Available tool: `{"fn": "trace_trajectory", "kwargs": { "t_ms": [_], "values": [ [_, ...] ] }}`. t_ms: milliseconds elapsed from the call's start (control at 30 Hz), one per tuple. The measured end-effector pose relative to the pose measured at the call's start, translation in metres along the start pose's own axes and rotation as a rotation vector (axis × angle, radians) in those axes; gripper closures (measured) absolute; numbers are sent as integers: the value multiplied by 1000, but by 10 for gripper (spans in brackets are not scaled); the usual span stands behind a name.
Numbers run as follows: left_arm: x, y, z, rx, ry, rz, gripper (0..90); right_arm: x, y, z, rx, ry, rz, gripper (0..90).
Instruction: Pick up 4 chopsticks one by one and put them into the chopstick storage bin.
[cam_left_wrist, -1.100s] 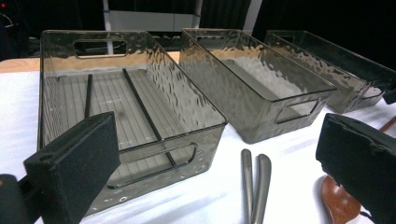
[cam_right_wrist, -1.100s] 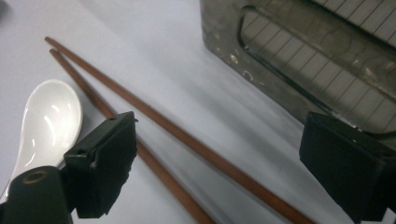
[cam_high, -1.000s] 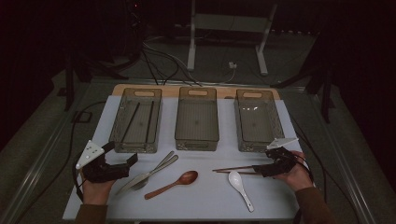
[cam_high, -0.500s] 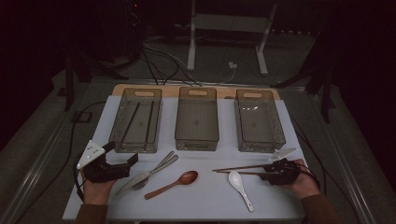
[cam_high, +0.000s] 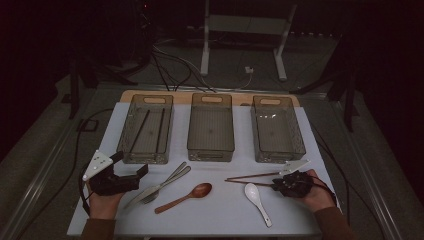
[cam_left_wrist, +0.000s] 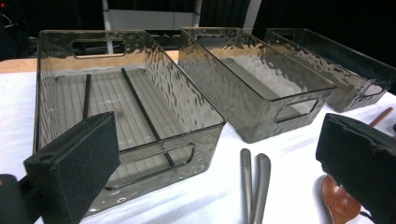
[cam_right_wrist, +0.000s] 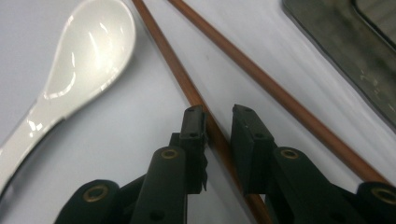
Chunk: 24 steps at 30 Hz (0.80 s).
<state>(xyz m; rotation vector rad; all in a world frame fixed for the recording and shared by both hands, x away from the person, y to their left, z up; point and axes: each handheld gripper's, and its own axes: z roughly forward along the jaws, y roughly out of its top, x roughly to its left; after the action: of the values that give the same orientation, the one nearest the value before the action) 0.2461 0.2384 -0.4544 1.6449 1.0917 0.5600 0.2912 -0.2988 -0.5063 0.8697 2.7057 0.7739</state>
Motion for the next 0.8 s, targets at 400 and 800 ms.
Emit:
{"fn": "trace_trajectory", "kwargs": {
  "t_ms": [400, 800],
  "values": [
    [1, 0, 0, 0, 1, -1, 6, 18, 29, 20, -37, 31, -35, 795],
    [1, 0, -1, -2, 0, -3, 6, 18, 26, 18, -8, 65, -119, 805]
  ]
}}
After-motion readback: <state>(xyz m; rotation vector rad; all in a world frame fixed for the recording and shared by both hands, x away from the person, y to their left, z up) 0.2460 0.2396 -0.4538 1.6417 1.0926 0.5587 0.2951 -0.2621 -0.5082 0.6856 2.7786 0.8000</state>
